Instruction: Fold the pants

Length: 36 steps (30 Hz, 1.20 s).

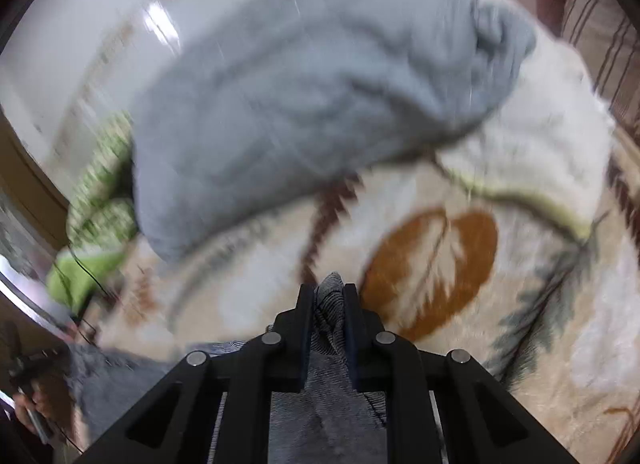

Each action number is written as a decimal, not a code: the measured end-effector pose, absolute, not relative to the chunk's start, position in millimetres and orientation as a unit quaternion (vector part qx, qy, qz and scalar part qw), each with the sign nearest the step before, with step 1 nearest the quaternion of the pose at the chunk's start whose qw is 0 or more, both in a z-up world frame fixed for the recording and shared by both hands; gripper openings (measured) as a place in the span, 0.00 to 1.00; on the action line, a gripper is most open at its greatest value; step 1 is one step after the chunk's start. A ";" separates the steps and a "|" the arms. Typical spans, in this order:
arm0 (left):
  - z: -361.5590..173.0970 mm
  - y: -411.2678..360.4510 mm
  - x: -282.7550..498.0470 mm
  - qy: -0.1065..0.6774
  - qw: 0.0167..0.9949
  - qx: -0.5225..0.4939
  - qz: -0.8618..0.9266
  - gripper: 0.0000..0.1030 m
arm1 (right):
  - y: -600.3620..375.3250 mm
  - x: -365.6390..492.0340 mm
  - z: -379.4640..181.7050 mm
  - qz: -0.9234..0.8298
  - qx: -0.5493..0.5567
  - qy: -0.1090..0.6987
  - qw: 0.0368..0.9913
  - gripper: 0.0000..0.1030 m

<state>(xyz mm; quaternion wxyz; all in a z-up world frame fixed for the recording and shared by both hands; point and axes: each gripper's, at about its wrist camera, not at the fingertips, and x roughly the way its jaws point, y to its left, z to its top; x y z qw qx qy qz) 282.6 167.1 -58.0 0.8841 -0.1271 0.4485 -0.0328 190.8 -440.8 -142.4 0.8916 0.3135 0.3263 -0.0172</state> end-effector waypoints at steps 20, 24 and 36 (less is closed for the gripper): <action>-56.2 255.9 60.2 0.356 0.906 -0.202 -0.105 0.05 | -427.9 -52.7 -152.0 -0.010 0.333 0.307 0.891 0.14; -101.5 273.2 27.9 0.401 0.887 -0.213 -0.085 0.05 | -422.9 -95.8 -183.3 -0.032 0.325 0.355 0.876 0.14; -124.9 290.3 1.0 0.433 0.877 -0.202 -0.051 0.05 | -443.7 -138.9 -219.9 -0.065 0.379 0.415 0.825 0.32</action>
